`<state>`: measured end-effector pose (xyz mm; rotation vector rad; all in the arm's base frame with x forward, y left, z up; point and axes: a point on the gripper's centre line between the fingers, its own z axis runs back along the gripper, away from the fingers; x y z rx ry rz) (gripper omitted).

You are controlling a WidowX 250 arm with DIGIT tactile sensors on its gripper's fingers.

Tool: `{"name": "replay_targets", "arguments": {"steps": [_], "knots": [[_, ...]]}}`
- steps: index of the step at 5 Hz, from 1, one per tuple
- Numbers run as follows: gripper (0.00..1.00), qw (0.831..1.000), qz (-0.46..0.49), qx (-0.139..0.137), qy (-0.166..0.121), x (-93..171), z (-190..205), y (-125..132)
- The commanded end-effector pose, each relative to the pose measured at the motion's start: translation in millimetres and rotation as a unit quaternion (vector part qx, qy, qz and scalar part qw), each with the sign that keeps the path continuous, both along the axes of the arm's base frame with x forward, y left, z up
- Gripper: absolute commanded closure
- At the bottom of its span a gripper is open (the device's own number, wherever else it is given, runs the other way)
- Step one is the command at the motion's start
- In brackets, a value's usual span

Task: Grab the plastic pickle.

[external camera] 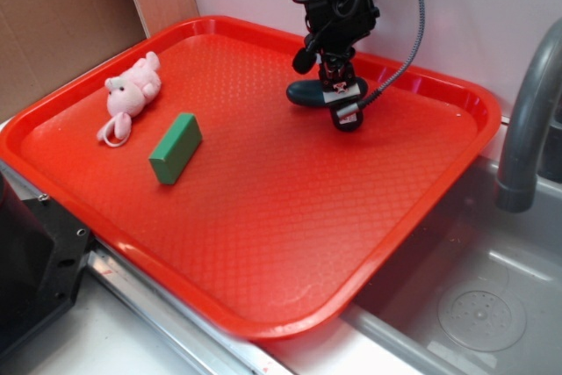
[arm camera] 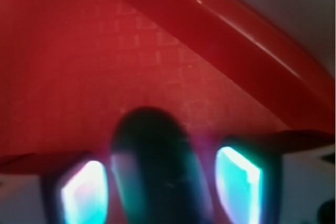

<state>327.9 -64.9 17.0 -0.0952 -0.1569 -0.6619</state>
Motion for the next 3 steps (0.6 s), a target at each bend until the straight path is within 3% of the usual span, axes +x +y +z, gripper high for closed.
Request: {"name": "replay_targets", "arguments": {"steps": [1, 2, 3], "knots": [[1.0, 1.0, 0.017, 0.009, 0.0, -10.4, 13.4, -5.1], [1.0, 0.998, 0.048, 0.037, 0.033, -22.2, 48.1, 1.0], [1.0, 0.994, 0.097, 0.044, 0.024, -41.0, 88.0, 7.7]]}}
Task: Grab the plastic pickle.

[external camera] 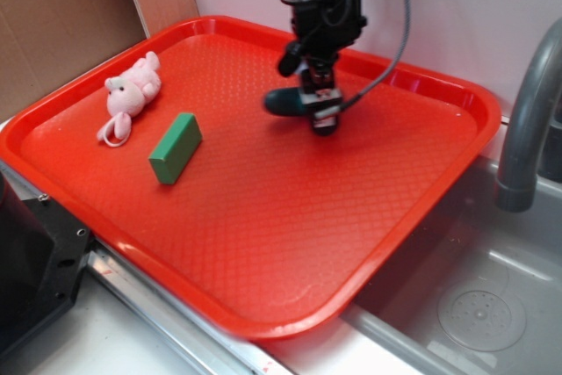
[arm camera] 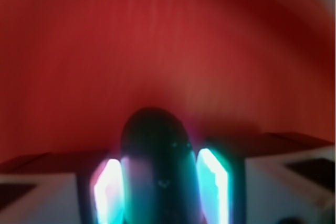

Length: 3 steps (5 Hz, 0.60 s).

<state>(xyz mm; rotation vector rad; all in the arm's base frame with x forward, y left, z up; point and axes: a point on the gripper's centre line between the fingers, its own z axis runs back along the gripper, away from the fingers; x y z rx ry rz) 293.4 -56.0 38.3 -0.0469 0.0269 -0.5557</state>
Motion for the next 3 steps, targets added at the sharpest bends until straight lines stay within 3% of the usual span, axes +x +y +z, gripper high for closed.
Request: {"name": "replay_targets", "arguments": {"steps": [1, 2, 3], "knots": [[1.0, 0.99, 0.119, 0.006, -0.074, -38.6, 112.5, 14.5], [1.0, 0.984, 0.168, -0.019, -0.057, -65.6, 135.4, 30.1], [1.0, 0.975, 0.213, -0.029, -0.061, -83.0, 141.2, 39.1]]}}
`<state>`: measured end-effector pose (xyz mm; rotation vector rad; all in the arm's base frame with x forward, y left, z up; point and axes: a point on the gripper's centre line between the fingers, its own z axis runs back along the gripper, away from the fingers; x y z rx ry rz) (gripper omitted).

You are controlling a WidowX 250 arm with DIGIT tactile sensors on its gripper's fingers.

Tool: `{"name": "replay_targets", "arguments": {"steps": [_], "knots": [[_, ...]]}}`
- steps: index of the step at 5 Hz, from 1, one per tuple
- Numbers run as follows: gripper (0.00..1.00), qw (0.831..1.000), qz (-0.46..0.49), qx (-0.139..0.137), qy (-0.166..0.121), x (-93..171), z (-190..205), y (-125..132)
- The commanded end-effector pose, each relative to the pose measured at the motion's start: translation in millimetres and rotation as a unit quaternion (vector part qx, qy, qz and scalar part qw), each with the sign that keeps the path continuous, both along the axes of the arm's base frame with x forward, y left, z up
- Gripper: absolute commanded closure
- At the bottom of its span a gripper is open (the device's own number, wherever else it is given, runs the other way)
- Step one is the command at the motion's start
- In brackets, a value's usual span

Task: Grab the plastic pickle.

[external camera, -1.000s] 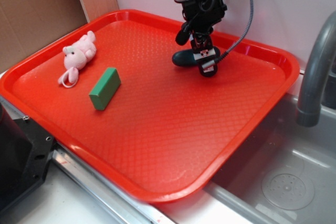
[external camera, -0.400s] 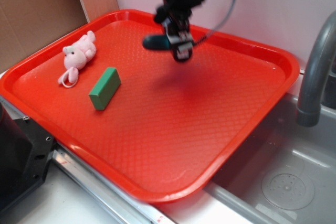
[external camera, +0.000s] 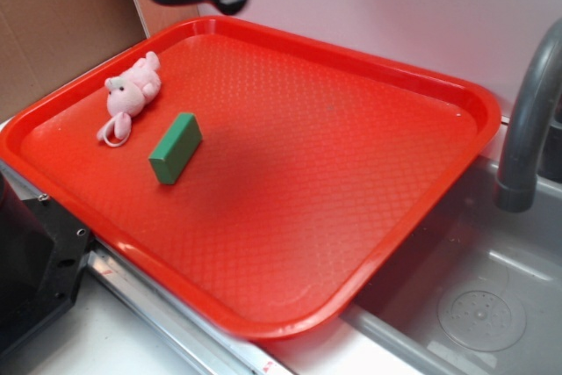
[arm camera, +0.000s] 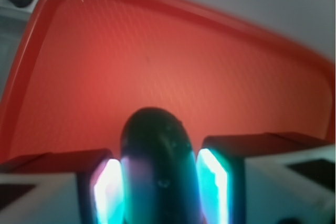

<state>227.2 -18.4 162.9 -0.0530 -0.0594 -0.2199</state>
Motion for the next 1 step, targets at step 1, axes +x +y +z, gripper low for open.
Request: {"name": "replay_targets", "arguments": {"steps": [1], "knots": [[1.0, 0.996, 0.078, -0.03, -0.009, -14.0, 12.8, 8.4]]}}
